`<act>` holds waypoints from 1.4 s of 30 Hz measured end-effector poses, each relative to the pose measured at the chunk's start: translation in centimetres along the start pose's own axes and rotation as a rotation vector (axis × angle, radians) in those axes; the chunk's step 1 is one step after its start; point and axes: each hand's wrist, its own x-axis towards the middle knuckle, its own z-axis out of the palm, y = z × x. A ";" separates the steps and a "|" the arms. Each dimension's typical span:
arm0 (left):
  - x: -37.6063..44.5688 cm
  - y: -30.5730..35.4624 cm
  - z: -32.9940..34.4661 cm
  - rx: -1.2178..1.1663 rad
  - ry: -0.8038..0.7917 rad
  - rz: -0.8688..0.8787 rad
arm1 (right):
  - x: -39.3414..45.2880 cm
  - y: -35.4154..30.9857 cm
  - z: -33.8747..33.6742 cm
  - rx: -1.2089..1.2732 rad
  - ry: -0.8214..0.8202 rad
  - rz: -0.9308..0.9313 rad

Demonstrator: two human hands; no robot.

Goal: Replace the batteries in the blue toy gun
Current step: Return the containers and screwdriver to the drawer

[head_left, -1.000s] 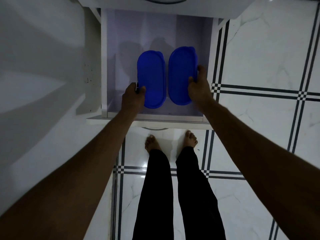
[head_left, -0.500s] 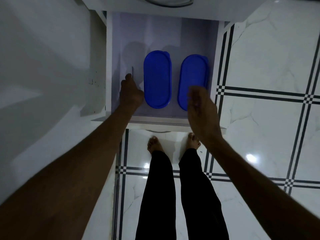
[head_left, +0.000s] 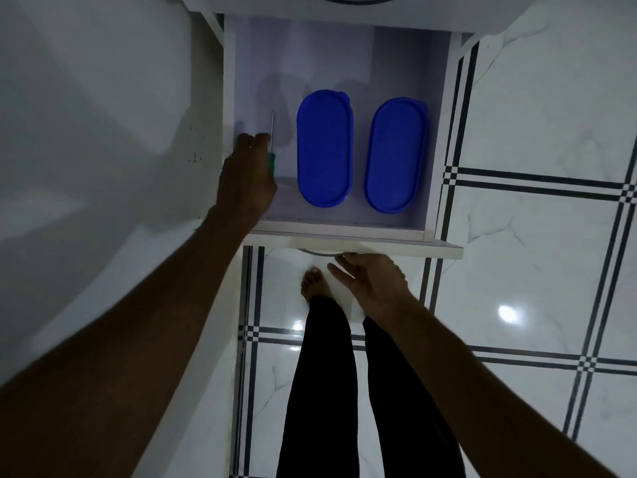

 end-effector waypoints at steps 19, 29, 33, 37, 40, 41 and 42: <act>1.1 4.1 -4.4 -1.396 -0.185 -0.656 | 4.1 -12.4 7.8 -0.055 -0.159 -0.286; 7.1 6.5 -5.3 -1.493 -0.098 -0.592 | 4.0 -16.3 10.0 -0.068 -0.228 -0.423; 8.4 6.8 -5.8 -1.470 -0.080 -0.548 | 4.0 -17.3 10.6 -0.073 -0.230 -0.455; 9.3 6.8 -5.9 -1.443 -0.097 -0.496 | 4.1 -17.9 11.0 -0.114 -0.229 -0.482; 9.7 7.1 -6.2 -1.423 -0.107 -0.446 | 3.9 -18.4 11.3 -0.176 -0.208 -0.515; 9.6 7.3 -6.4 -1.420 -0.106 -0.446 | 3.7 -18.5 11.4 -0.196 -0.199 -0.521; 9.7 7.4 -6.5 -1.421 -0.110 -0.442 | 3.6 -18.6 11.5 -0.214 -0.187 -0.524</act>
